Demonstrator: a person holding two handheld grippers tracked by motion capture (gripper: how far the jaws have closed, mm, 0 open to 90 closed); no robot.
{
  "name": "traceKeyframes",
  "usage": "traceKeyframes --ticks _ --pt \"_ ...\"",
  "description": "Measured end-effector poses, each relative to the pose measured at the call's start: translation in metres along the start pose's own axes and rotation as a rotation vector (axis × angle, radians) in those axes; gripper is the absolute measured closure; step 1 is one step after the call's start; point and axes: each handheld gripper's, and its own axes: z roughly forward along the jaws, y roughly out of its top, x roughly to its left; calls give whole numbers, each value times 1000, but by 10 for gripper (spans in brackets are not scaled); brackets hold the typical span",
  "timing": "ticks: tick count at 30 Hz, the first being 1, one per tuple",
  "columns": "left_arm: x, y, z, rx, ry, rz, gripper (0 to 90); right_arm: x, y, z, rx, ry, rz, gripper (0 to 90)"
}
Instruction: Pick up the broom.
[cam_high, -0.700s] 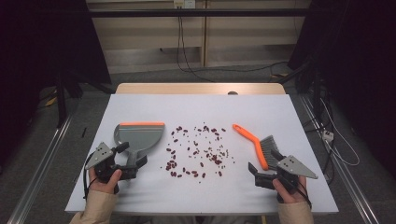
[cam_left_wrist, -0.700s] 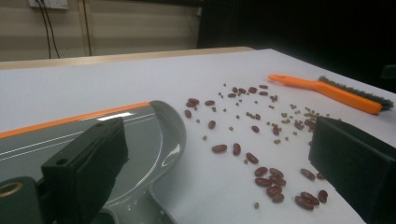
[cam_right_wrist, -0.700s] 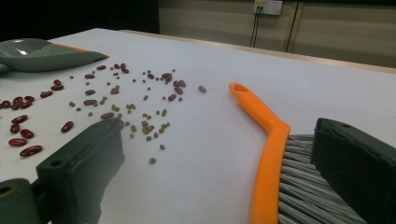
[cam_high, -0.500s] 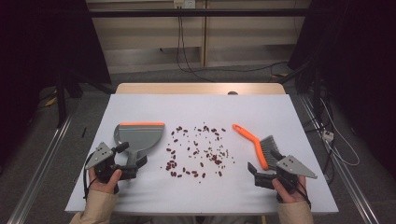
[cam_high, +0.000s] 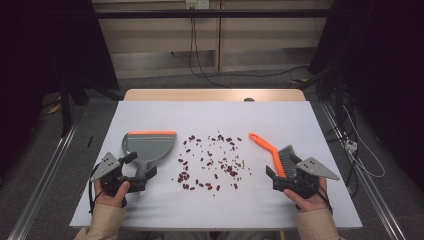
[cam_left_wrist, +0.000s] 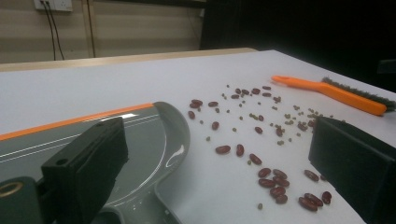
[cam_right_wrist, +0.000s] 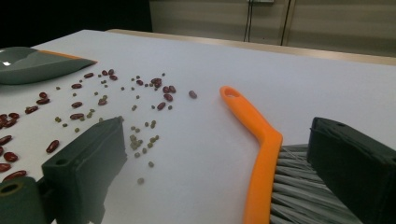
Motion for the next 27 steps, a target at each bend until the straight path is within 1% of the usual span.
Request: traceKeyframes --ticks 1,2,3,4,5,7,9,11,13,14,19,20,22,25,27 --pt "0 0 0 1 0 1 44 -1 2 2 5 0 -8 43" --pt "0 0 0 0 0 1 44 -1 4 5 20 7 6 43" --pt "0 0 0 0 0 2 43 -2 6 7 28 13 10 42" --pt "0 0 0 0 1 2 43 -2 6 7 28 13 10 42" --pt "0 0 0 -2 3 1 43 -2 10 11 47 18 5 38" --pt "0 0 0 -2 3 1 44 -3 12 12 55 18 7 41" --pt "0 0 0 -3 4 0 43 -6 18 19 75 17 15 46" --pt "0 0 0 -2 4 2 44 -7 19 22 81 14 16 46" --pt "0 0 -1 -1 4 2 43 -9 22 27 91 3 26 50" --pt "0 0 -1 -4 4 -1 44 -12 25 33 111 -8 45 59" --pt "1 0 -1 -5 3 1 44 -15 30 41 134 -8 38 82" --pt "0 0 0 -5 3 -2 44 -17 32 46 152 -12 29 96" --pt "0 0 -1 -4 2 -2 44 -17 33 48 156 -13 33 100" --pt "1 0 -1 -6 3 0 43 -21 35 53 181 -20 33 112" --pt "2 0 -1 -4 4 0 44 -26 37 58 205 -29 42 143"
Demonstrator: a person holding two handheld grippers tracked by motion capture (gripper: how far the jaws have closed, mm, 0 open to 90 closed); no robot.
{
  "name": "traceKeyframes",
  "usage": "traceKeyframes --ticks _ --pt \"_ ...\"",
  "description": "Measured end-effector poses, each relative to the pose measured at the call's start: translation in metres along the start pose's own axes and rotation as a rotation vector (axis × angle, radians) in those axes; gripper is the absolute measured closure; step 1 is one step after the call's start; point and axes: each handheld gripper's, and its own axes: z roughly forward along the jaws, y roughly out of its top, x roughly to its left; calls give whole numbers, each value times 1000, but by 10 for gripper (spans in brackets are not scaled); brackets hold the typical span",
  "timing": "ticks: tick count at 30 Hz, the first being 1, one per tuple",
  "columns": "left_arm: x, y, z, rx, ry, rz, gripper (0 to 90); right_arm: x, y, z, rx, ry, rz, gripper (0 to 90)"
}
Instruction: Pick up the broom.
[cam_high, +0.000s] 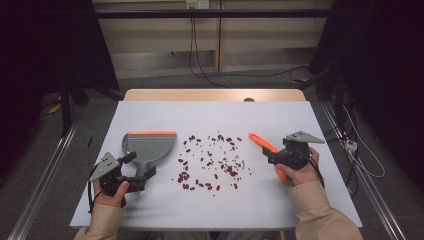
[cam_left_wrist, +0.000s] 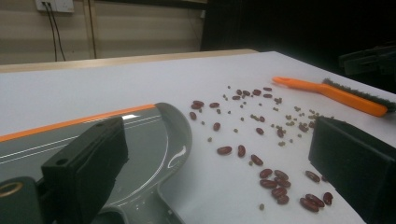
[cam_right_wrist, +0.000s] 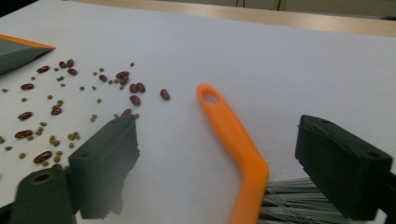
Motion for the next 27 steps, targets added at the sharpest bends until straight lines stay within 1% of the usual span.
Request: traceKeyframes --ticks 1,6,8,9,12,13,14,15,16,18,22,24,26,27 --pt "0 0 0 0 0 0 43 -2 1 1 11 -7 3 145" --pt "0 0 0 0 -1 0 44 -14 8 7 61 -27 27 255" --pt "0 0 0 1 -2 -1 43 -17 9 9 82 -39 15 285" --pt "0 0 0 1 -2 -1 43 -18 10 11 96 -46 12 325" --pt "0 0 1 2 -2 -4 43 -23 10 15 129 -45 20 398" --pt "0 0 0 2 -2 0 43 -24 10 17 139 -50 20 407" --pt "0 0 0 2 -2 0 43 -24 11 18 148 -48 28 434" --pt "0 0 0 4 -2 0 43 -25 11 20 162 -37 36 455" --pt "0 0 0 5 -3 -4 43 -25 11 21 186 -35 35 450" --pt "0 -1 1 7 -2 -5 43 -24 10 24 211 -38 22 469" --pt "0 -1 1 6 -2 -5 43 -24 8 30 249 -53 -1 481" --pt "0 -1 1 7 -2 -6 44 -23 8 32 268 -52 2 487" --pt "0 -1 1 7 -2 -6 43 -24 8 33 278 -54 -18 494" --pt "0 -1 1 7 -2 -7 43 -24 7 34 289 -61 -13 499"
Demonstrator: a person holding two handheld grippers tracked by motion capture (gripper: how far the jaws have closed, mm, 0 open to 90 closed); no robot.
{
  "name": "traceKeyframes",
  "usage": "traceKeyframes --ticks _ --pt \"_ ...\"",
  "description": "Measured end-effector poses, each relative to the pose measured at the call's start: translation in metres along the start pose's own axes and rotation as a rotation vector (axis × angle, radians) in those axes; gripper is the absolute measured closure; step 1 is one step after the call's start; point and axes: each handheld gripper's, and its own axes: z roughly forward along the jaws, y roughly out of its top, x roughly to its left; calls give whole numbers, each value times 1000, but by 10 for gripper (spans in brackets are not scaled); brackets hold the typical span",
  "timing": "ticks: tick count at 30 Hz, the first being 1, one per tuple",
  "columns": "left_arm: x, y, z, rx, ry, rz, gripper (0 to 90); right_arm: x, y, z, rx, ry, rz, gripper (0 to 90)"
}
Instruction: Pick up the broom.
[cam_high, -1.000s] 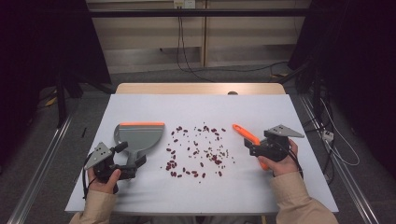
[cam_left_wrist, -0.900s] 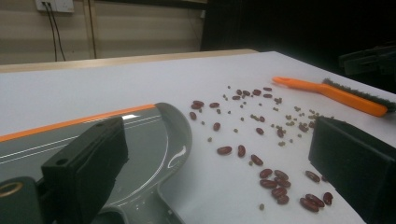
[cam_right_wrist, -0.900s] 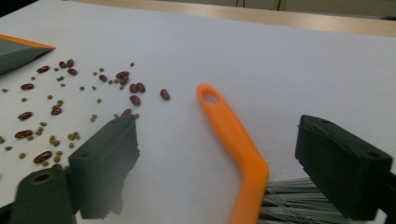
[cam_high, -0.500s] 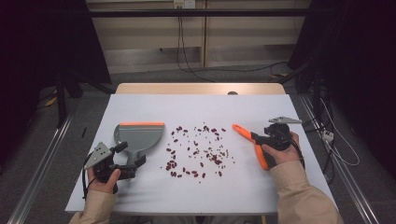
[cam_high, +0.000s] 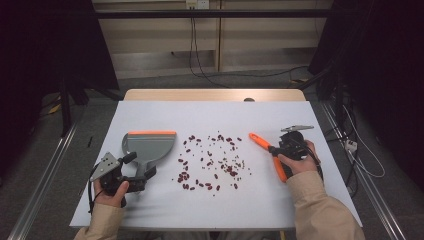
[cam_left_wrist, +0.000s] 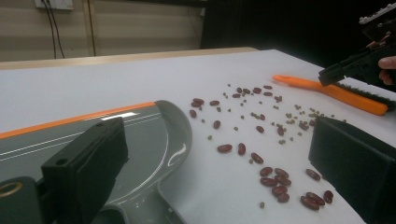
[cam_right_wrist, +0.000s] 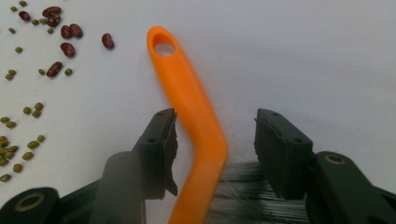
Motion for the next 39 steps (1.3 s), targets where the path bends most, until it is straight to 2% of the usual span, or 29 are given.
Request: traceKeyframes --ticks 4,9,12,17,20,26,27,32,36,38,39 --pt "0 0 0 0 0 -1 43 -1 0 1 19 8 13 510" --pt "0 0 0 0 -1 0 43 2 0 3 31 -7 -3 512" --pt "0 0 0 0 -1 -1 43 3 2 4 60 5 9 525" --pt "0 0 1 0 -2 0 43 3 3 5 63 -12 -11 579" --pt "0 0 1 0 -3 1 43 4 3 8 85 -11 -22 634" --pt "0 0 1 1 -4 0 43 10 6 14 137 -40 -13 658" --pt "0 0 1 1 -5 0 43 10 7 14 139 -39 -23 658" --pt "0 0 0 -1 -3 5 43 6 6 16 138 -25 40 677" --pt "0 0 1 0 -5 5 43 4 8 17 145 -18 55 681" --pt "0 0 0 -2 -4 6 43 6 10 17 161 -26 35 683" --pt "0 0 0 -4 -2 11 44 5 10 17 164 -22 41 683"
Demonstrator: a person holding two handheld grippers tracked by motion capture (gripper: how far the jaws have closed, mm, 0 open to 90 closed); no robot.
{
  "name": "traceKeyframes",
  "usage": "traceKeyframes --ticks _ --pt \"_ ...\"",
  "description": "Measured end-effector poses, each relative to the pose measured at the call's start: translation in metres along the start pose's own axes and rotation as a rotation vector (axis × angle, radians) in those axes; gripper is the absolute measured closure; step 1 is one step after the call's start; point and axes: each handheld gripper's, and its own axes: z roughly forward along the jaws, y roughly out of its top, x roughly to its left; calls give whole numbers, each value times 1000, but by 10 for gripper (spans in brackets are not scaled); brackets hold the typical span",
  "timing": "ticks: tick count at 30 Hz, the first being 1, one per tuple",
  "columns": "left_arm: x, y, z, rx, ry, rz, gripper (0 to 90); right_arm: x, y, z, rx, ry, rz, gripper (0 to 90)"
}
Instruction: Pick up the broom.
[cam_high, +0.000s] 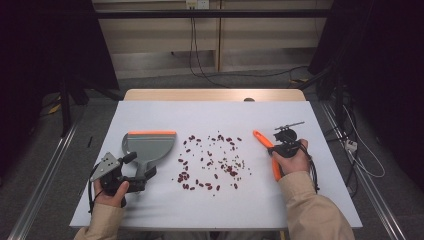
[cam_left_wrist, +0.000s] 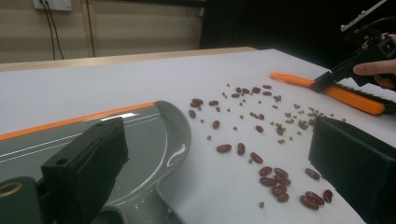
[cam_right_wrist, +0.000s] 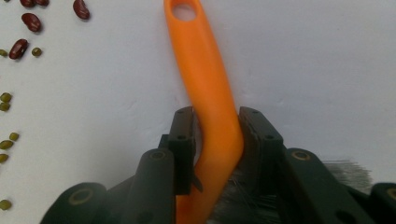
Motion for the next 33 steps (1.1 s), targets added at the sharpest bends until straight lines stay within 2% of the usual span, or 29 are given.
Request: traceKeyframes --ticks 6,11,13,19,23,33 --pt "1 0 -1 -5 11 -5 43 -3 2 -2 8 17 4 689" --pt "1 0 -2 -8 15 -4 44 -2 1 -5 -6 20 -11 692" --pt "0 0 -2 -7 13 -3 44 -3 1 -11 -38 23 -12 700" --pt "1 0 -2 -5 20 -3 44 -13 -6 -33 -159 67 34 703" --pt "0 0 -2 -7 23 3 44 -18 -10 -43 -233 80 43 705" --pt "0 0 -1 -4 25 4 44 -19 -13 -55 -368 118 72 708"
